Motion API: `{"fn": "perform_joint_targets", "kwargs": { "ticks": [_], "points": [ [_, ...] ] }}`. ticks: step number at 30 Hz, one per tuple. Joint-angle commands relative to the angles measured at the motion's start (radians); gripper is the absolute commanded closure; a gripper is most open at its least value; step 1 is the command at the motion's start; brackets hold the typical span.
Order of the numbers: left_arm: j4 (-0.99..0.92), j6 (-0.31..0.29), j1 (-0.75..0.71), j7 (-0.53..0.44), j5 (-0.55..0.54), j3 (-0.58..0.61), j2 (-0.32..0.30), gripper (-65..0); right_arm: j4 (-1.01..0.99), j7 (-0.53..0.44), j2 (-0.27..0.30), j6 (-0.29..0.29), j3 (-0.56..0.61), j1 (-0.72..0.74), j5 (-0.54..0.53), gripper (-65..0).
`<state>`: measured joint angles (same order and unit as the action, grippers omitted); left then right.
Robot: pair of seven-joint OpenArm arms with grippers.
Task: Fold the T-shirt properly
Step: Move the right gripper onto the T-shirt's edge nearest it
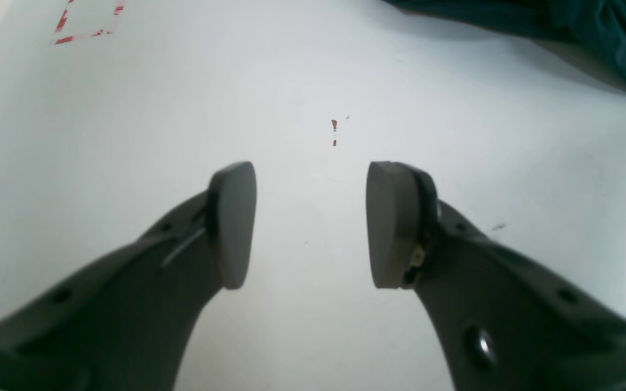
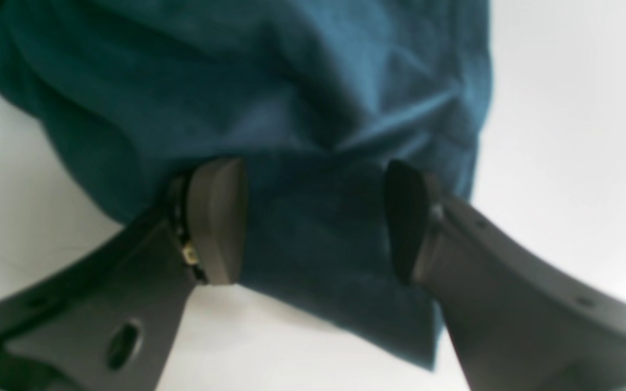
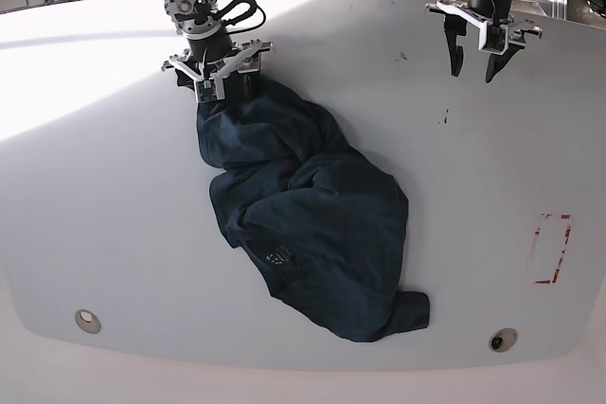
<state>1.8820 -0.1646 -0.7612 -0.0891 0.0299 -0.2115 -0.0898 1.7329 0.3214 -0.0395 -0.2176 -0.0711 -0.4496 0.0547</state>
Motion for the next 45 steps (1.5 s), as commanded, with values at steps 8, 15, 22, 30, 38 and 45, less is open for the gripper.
{"fn": "perform_joint_targets", "kwargs": {
  "ticks": [8, 15, 22, 30, 38, 45],
  "points": [
    [0.015, 0.005, -0.003, -0.023, -0.001, -0.007, -0.006, -30.3, 0.066, -0.008, 0.006, 0.003, 0.031, -0.003, -0.004, -22.2],
    [0.022, 0.003, -0.010, -0.033, 0.001, -0.006, -0.005, -30.1, 0.059, -0.002, 0.001, -0.001, 0.054, 0.007, -0.010, 0.0],
    [0.024, 0.003, -0.013, -0.035, -0.001, -0.006, -0.005, -30.3, 0.099, 0.002, 0.000, 0.001, 0.058, -0.003, -0.008, 0.0],
    [0.028, 0.001, -0.007, -0.035, -0.003, -0.003, -0.007, -30.3, 0.196, 0.004, 0.008, -0.001, 0.057, -0.043, -0.010, 0.0],
    [0.026, 0.003, 0.016, -0.036, -0.006, 0.006, -0.009, -30.4, 0.325, 0.019, 0.019, -0.013, 0.056, -0.078, -0.018, 0.0],
    [0.026, 0.002, 0.043, -0.034, -0.015, 0.013, -0.011, -30.5, 0.351, 0.033, 0.042, -0.020, 0.063, -0.052, -0.020, 0.0]
  ]
}}
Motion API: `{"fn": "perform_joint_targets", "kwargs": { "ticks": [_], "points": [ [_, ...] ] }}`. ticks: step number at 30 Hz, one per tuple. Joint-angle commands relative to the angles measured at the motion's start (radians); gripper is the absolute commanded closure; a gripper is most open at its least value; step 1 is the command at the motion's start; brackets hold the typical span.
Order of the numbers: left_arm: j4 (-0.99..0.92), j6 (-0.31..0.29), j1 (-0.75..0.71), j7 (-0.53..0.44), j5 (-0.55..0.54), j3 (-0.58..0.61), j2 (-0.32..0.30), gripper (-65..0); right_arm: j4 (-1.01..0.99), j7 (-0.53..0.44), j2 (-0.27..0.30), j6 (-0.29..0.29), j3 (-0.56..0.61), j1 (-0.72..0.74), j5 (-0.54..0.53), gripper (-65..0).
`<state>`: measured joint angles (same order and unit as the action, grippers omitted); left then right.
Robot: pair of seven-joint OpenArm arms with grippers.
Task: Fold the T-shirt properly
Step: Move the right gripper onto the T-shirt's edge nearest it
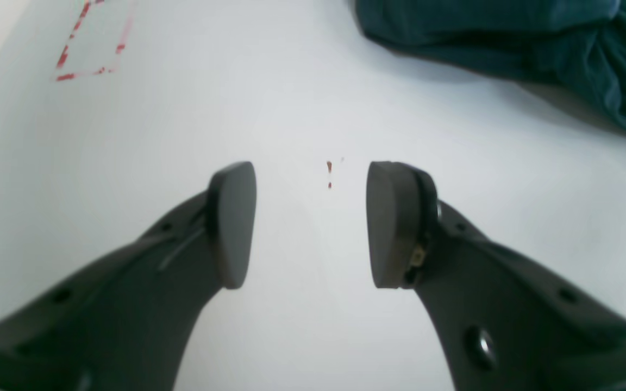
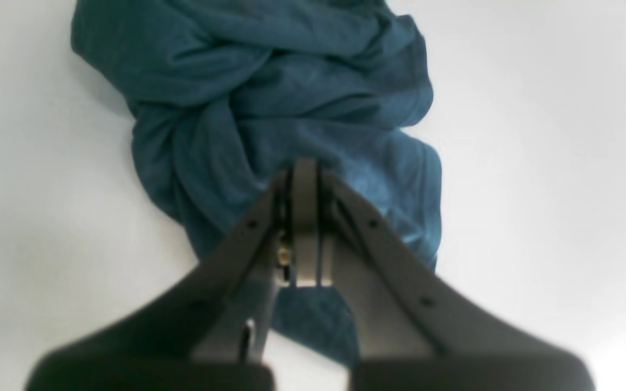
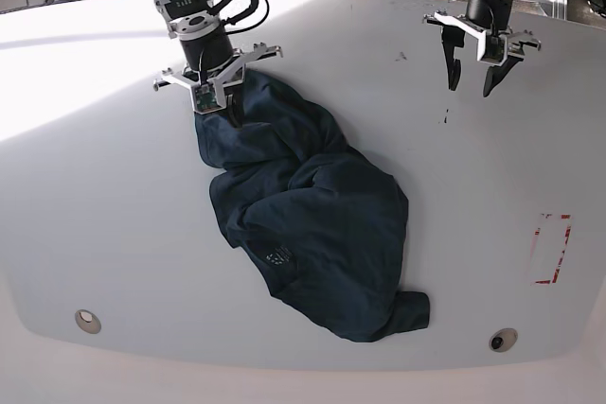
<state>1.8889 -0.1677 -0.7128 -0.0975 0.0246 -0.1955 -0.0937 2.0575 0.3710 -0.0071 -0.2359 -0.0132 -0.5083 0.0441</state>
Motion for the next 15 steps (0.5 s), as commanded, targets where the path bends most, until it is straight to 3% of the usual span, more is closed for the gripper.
{"fn": "perform_joint_targets", "kwargs": {
  "ticks": [1, 8, 15],
  "points": [
    [0.019, 0.006, -0.003, -0.025, -0.005, -0.009, -0.008, -30.5, 0.025, -0.011, 0.028, 0.000, 0.013, 0.023, -0.007, 0.0],
    [0.018, 0.004, 0.003, -0.020, 0.005, -0.017, -0.008, -30.7, -0.027, 0.015, 0.079, 0.004, 0.058, 0.126, -0.004, -3.5],
    [0.018, 0.004, -0.011, -0.018, 0.007, -0.016, -0.012, -30.3, -0.079, 0.016, 0.082, 0.003, 0.080, 0.184, 0.021, -11.6]
  ]
}}
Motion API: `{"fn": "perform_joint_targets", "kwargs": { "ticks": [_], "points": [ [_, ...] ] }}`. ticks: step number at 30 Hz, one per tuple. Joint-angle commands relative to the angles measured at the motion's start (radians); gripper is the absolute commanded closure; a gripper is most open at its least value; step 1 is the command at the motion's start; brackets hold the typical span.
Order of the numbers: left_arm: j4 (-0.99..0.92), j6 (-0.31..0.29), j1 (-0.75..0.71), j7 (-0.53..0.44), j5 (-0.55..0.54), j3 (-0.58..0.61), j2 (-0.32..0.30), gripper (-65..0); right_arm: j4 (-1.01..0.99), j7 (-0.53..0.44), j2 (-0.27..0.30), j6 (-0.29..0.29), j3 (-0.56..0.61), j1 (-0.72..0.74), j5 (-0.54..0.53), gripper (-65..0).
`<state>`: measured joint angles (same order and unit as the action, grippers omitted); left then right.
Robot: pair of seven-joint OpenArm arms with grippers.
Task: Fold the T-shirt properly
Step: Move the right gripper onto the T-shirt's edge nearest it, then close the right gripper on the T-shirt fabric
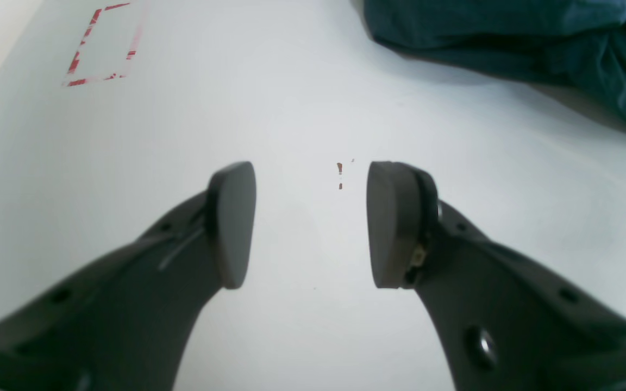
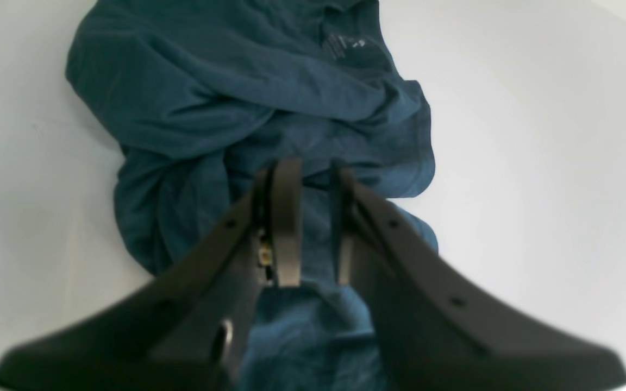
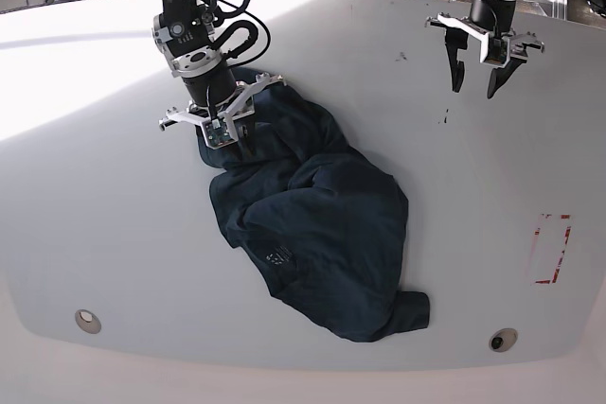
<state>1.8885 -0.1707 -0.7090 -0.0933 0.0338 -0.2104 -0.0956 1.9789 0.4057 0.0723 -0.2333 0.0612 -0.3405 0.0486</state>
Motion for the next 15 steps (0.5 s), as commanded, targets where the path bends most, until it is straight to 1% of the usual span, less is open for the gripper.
{"fn": "perform_joint_targets", "kwargs": {
  "ticks": [1, 7, 9, 15],
  "points": [
    [0.018, 0.007, -0.015, -0.023, -0.001, -0.002, -0.011, -30.3, -0.008, -0.018, 0.002, 0.001, 0.007, 0.021, 0.019, -12.9],
    [0.018, 0.008, -0.015, -0.023, 0.000, -0.002, -0.012, -30.3, -0.048, -0.007, 0.000, 0.002, 0.005, 0.052, 0.025, -22.2],
    [0.016, 0.007, -0.006, -0.019, -0.004, -0.003, -0.011, -30.3, -0.078, 0.008, 0.001, 0.006, 0.000, 0.077, 0.022, -29.3],
    [0.015, 0.008, -0.005, -0.018, -0.003, -0.004, -0.013, -30.4, -0.131, 0.029, 0.003, 0.003, 0.000, 0.108, 0.026, -36.4]
  ]
}}
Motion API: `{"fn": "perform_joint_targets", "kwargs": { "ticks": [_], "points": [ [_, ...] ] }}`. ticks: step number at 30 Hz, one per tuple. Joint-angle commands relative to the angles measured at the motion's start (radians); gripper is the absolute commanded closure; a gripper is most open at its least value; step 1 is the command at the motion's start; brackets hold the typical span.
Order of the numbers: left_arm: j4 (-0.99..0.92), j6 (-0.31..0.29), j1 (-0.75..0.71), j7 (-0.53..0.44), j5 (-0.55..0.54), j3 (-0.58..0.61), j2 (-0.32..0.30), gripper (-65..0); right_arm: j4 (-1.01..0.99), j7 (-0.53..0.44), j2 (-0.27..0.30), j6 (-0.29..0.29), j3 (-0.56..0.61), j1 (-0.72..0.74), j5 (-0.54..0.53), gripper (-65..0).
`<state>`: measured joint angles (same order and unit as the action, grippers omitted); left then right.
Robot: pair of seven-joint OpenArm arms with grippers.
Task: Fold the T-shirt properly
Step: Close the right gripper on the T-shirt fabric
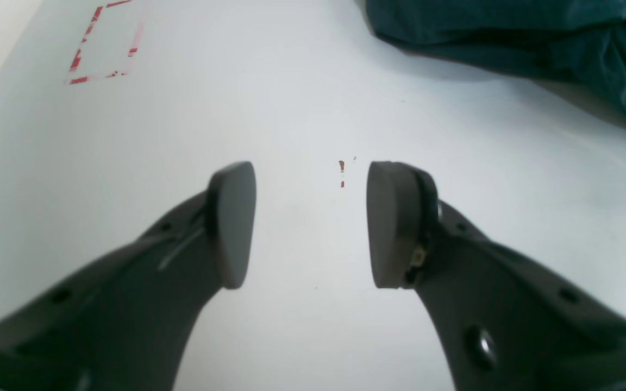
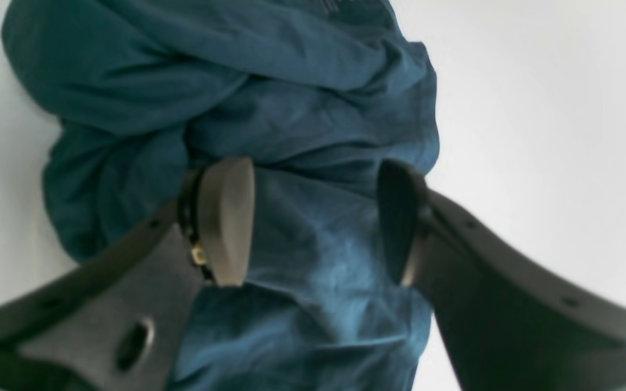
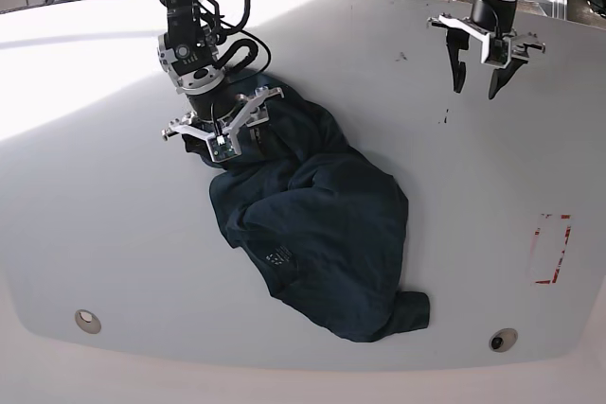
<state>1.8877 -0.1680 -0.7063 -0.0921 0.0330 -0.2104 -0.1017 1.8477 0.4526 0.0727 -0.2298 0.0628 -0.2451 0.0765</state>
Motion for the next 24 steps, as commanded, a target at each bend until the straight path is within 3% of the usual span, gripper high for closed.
{"fn": "perform_joint_targets", "kwargs": {
  "ticks": [1, 12, 24],
  "points": [
    [0.016, 0.005, -0.008, -0.020, -0.002, -0.004, -0.007, -30.4, -0.009, -0.015, 0.003, -0.003, -0.001, 0.017, -0.001, -37.1],
    [0.013, 0.004, 0.003, -0.017, 0.002, -0.011, -0.008, -30.4, -0.051, 0.066, -0.001, -0.069, 0.014, 0.044, -0.005, -39.6],
    [0.015, 0.004, 0.022, -0.019, -0.002, -0.013, -0.006, -30.4, -0.030, 0.080, 0.000, -0.050, 0.089, 0.006, -0.005, -38.1]
  ]
}}
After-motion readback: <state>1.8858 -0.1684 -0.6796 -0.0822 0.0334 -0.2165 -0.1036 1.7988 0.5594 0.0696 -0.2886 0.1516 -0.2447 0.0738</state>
